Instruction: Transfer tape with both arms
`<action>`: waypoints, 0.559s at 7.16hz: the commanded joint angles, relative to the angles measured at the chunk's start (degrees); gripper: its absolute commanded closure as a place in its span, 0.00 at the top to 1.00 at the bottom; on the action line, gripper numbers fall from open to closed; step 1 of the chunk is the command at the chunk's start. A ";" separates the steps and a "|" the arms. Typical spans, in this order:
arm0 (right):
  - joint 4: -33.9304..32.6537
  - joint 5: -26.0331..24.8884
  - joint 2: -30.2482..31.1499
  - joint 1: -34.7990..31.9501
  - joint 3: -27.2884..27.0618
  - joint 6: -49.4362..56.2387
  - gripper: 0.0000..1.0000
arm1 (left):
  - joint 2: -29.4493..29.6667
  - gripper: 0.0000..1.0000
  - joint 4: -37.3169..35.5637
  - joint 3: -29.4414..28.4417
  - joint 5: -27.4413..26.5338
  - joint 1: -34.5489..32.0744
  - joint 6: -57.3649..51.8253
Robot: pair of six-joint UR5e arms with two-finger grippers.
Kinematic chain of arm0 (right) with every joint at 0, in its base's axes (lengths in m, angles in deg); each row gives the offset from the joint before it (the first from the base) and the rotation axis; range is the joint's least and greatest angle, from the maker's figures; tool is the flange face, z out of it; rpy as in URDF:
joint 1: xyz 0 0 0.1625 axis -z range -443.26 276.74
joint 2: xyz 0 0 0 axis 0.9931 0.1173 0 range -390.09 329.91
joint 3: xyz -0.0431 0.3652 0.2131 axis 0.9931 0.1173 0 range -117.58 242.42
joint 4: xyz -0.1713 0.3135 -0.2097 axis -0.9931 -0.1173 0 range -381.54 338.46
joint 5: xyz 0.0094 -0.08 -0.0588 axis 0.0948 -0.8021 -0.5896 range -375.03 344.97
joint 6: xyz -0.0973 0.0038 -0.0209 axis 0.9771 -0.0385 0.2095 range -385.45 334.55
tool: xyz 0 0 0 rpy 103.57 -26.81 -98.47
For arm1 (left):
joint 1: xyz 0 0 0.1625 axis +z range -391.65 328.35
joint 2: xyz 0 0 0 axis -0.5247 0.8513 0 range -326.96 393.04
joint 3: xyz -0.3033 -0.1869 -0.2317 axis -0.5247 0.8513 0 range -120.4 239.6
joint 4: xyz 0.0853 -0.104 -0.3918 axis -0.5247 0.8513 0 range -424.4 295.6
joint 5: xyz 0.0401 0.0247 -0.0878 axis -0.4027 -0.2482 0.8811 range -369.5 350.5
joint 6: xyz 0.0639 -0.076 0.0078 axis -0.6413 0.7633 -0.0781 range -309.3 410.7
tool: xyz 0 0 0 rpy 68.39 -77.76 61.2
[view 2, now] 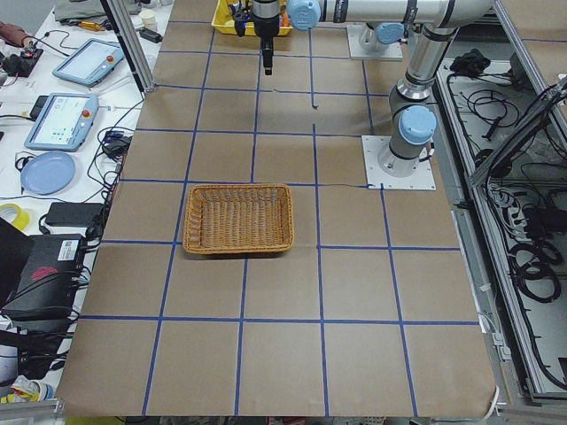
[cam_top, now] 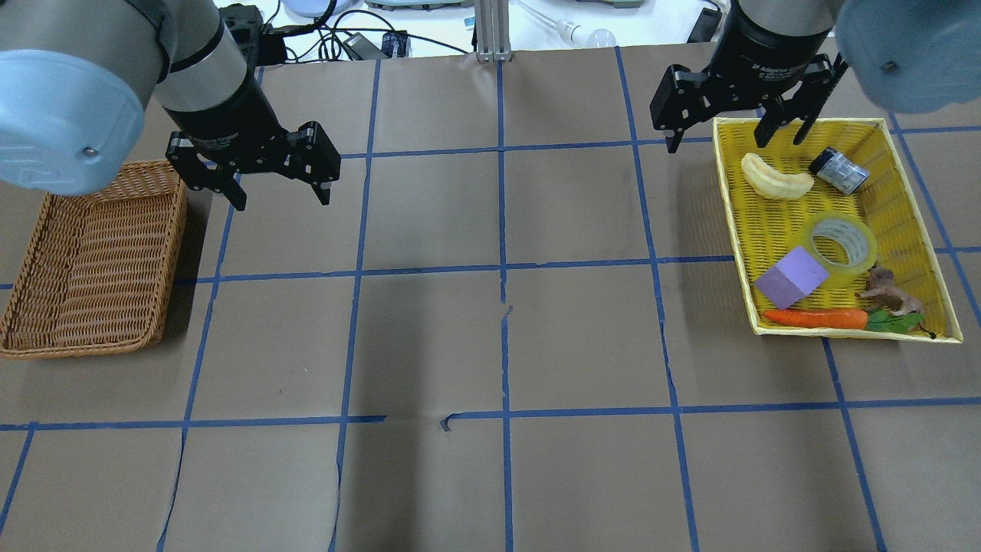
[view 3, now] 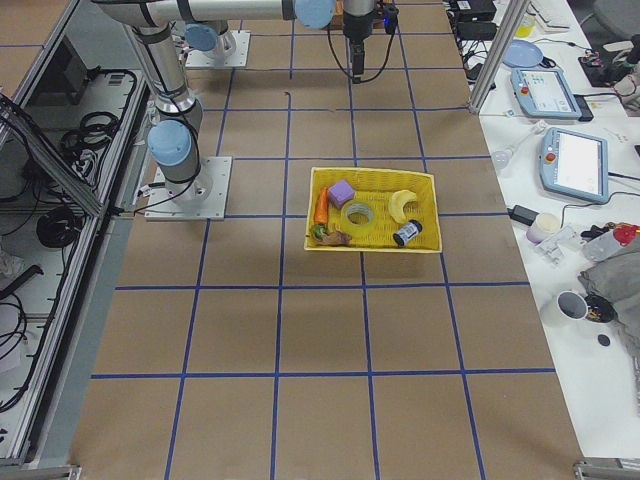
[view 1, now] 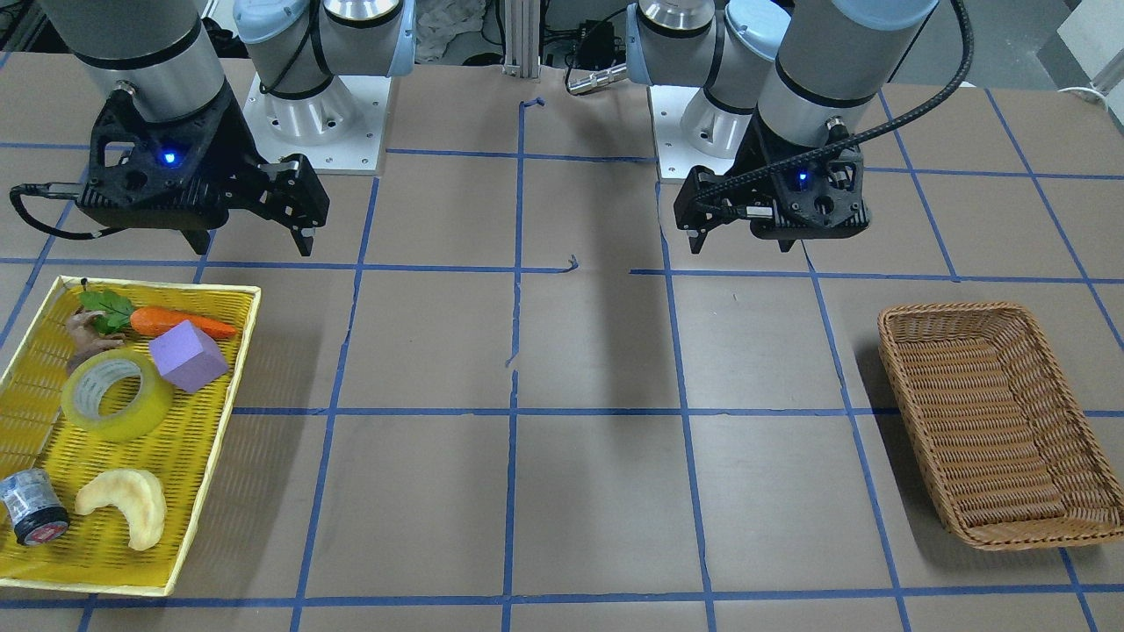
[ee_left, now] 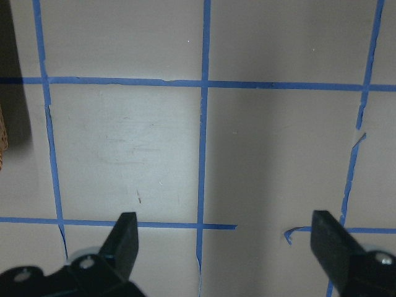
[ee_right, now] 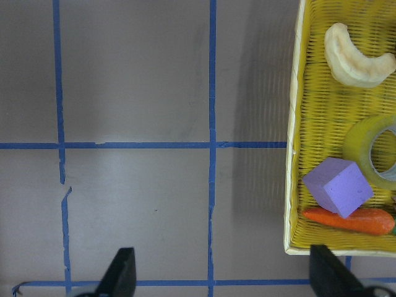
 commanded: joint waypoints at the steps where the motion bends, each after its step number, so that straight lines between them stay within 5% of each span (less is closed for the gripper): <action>1: -0.02 0.10 0.00 0.00 -0.07 0.00 1.00 | 0.04 1.00 -0.08 0.00 0.12 0.00 -0.03; 4: -0.02 0.45 0.00 0.09 0.02 0.09 1.00 | -0.22 1.00 0.00 0.00 -0.23 0.00 0.06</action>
